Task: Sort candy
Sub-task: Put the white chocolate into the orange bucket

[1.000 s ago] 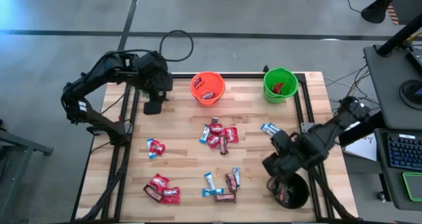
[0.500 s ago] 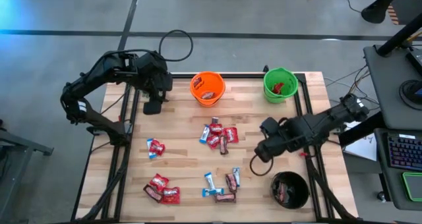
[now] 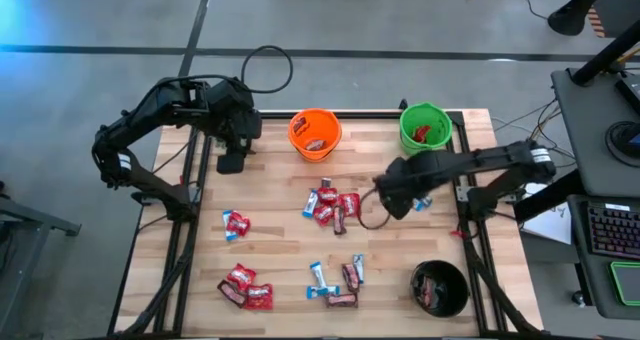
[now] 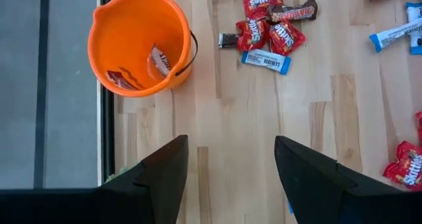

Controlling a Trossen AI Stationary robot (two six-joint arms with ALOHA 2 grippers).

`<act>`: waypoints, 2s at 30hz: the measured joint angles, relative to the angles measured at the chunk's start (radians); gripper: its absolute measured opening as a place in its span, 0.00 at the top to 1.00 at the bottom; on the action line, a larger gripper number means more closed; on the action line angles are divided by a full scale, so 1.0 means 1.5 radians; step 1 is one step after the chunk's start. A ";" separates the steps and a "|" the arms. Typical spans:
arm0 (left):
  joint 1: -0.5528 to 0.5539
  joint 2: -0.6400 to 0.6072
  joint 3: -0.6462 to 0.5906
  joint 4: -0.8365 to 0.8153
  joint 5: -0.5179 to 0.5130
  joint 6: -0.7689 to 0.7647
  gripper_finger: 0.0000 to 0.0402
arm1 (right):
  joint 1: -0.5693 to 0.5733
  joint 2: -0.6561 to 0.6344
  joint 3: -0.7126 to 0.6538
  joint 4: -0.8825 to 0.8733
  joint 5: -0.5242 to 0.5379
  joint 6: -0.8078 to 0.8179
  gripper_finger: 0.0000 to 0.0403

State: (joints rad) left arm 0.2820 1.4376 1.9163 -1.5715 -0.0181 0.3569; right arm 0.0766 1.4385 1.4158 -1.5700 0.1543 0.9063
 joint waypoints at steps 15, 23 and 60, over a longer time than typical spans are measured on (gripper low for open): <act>0.001 0.000 0.000 0.000 -0.188 -0.001 0.48 | -0.203 -0.086 -0.183 0.095 -0.109 -0.210 0.43; 0.002 0.000 0.000 0.001 -0.235 -0.048 0.48 | -0.239 -0.145 -0.272 0.129 -0.126 -0.211 0.43; 0.126 0.054 -0.002 0.033 -0.296 -0.058 0.48 | -0.330 -0.216 -0.478 0.346 -0.193 -0.289 0.43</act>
State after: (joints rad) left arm 0.4713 1.5181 1.9141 -1.5215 -0.4618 0.2694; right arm -0.4179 1.1149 0.6993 -1.0516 -0.1352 0.4733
